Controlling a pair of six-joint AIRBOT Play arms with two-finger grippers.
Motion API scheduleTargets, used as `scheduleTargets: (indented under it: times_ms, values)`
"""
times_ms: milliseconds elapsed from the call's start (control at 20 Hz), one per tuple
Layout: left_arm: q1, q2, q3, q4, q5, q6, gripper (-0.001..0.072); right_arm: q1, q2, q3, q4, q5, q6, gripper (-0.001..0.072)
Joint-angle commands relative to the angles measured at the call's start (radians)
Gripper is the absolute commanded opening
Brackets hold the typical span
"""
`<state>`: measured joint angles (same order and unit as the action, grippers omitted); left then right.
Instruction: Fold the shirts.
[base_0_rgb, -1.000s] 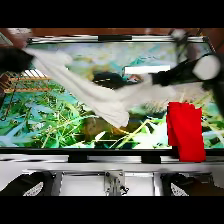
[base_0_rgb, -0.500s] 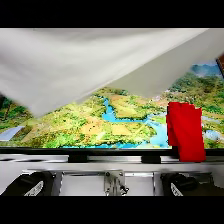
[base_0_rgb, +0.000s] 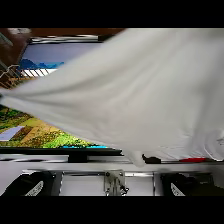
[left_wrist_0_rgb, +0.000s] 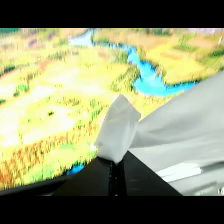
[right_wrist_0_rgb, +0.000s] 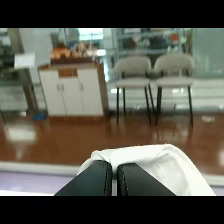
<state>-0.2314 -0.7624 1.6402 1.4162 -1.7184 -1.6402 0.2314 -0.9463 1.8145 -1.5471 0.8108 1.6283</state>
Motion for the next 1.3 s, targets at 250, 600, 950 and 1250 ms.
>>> scheduleTargets:
  times_ms: [250, 600, 950, 1250]
  values:
    - [0.002, 0.031, -0.769, 0.042, 0.222, -0.084, 0.0032, 0.001, -0.589, 0.001, 0.302, 0.068, -0.115, 0.0067]
    - [0.166, -0.329, -0.760, 0.038, 0.621, -0.134, 0.0034, 0.000, -0.823, 0.001, 0.416, 0.074, 0.053, 0.0198]
    - [0.316, -0.434, -0.541, 0.031, 0.327, 0.162, 0.0698, -0.126, -0.706, 0.004, 0.281, 0.570, -0.070, 0.0555]
    - [0.470, -0.418, -0.706, -0.126, 0.269, 0.260, 0.0545, -0.291, -0.626, -0.120, 0.274, 0.954, -0.134, 0.0555]
